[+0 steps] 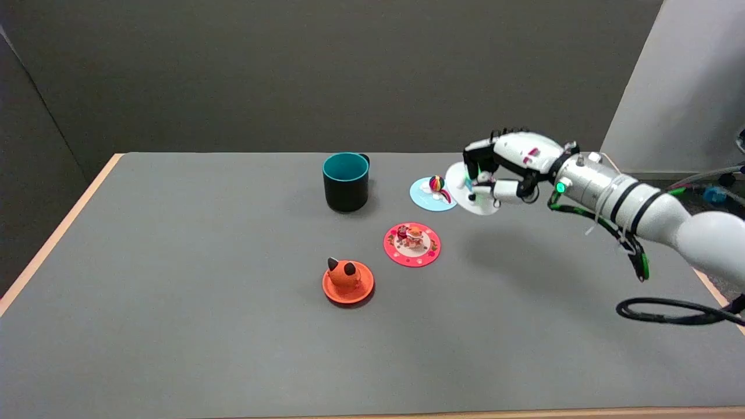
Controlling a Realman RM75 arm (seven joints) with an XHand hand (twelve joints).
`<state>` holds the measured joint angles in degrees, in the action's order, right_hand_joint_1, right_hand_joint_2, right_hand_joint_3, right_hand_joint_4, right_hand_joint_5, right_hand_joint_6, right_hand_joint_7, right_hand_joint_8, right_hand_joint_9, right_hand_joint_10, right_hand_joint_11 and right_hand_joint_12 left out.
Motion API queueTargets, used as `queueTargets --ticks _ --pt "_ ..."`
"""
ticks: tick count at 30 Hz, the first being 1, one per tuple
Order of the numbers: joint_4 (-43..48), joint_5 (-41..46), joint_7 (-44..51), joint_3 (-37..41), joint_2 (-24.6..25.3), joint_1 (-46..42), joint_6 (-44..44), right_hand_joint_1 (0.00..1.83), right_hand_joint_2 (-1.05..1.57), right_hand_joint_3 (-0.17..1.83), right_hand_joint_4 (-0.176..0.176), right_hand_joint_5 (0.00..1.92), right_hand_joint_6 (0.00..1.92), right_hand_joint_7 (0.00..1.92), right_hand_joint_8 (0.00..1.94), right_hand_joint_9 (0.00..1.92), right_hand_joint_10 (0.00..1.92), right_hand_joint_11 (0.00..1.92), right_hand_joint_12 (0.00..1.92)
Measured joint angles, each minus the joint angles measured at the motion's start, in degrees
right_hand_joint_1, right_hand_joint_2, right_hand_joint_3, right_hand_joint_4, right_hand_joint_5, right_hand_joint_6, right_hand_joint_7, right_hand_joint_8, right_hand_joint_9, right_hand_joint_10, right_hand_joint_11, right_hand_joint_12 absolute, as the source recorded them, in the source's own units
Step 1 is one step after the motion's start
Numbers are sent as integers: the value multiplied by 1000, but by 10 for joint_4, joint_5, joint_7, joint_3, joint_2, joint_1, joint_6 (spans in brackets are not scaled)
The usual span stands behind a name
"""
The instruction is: Place the white cup lid onto the cup.
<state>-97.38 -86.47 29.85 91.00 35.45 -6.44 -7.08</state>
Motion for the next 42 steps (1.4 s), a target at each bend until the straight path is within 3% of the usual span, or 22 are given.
queueTargets --ticks 3,6,8,12,20,28,29,31,38,39,42 --pt "-3 0 -6 -5 -4 24 -10 1078 1201 285 33 635 1552 578 1680 637 1235 601 944" --pt "-4 0 -12 -20 -7 56 -20 1087 1197 272 32 650 1527 589 1656 687 1121 630 910" --pt "-4 -1 -15 -35 -9 81 -27 1089 1174 314 34 655 1531 598 1656 650 1245 609 949" --pt "1 -3 -22 -72 -13 133 -38 1091 1169 319 34 660 1526 602 1652 654 1245 612 951" --pt "23 -8 -36 -178 -15 256 -54 1088 1179 304 35 653 1531 601 1652 688 1171 627 929" --pt "58 -13 -47 -296 -4 379 -60 1085 1179 311 36 647 1545 601 1659 668 1221 610 943" --pt "63 -14 -48 -310 -1 392 -60 1091 1178 301 37 653 1531 608 1646 699 1136 635 921" --pt "75 -14 -50 -339 4 423 -60 1089 1167 328 36 650 1541 607 1653 665 1236 613 951" --pt "120 -16 -57 -425 28 511 -63 1089 1174 314 37 646 1539 609 1652 698 1149 634 926" --pt "128 -16 -59 -439 32 525 -63 1089 1163 335 37 648 1540 613 1651 669 1231 615 954" --pt "150 -16 -64 -472 43 557 -65 1086 1174 320 36 640 1548 607 1656 709 1114 638 917"
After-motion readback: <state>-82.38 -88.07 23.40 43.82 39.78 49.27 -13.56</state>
